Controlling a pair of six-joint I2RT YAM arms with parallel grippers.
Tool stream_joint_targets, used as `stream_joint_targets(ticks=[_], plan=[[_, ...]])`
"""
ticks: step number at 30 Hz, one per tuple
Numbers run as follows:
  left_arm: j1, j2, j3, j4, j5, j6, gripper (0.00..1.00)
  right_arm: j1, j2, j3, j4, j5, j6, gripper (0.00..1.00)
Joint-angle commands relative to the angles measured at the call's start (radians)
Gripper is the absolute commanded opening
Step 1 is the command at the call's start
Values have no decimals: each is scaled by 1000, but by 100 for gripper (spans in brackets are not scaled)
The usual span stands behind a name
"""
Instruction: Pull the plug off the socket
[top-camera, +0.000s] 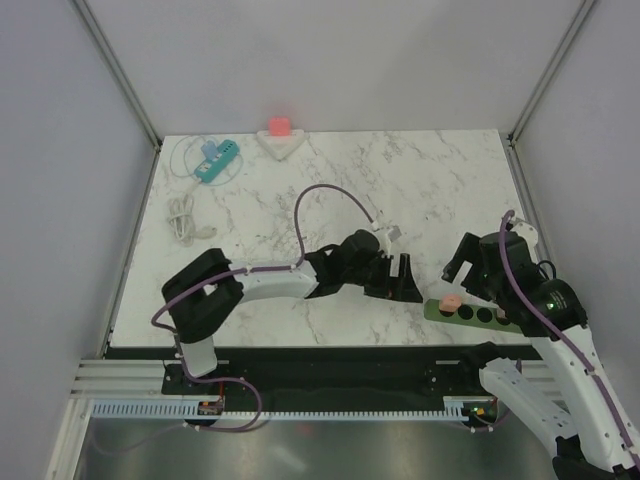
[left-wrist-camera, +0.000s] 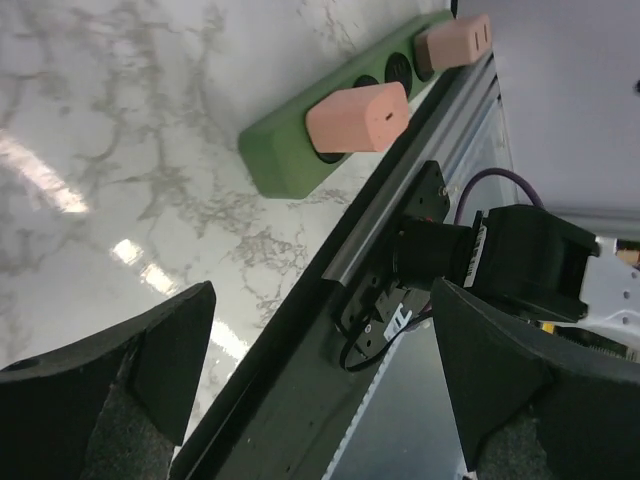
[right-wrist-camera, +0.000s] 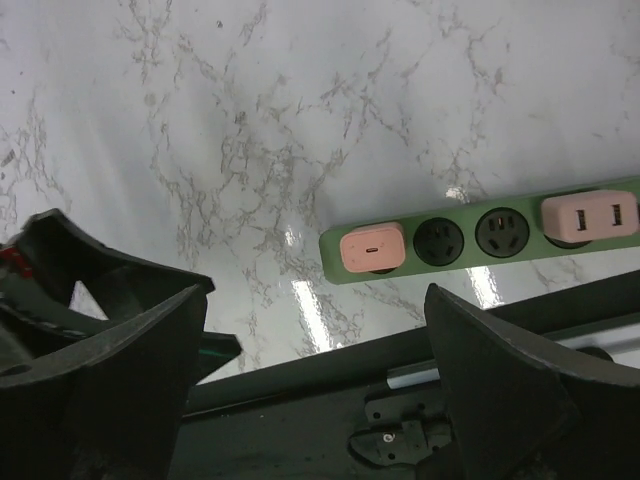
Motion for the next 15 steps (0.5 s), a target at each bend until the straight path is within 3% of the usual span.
stream_joint_targets(ticks=[1,8,15], plan=[[-54,95,139,92,57,140,94,-3,3,102,-148,130,5,98],[-98,183,204,69,39,396,86,-3,-10,260,-230,173,-62,98],[-172,254,305,-73,-67,749,96,-3,3,492,-271,153,-147,98]])
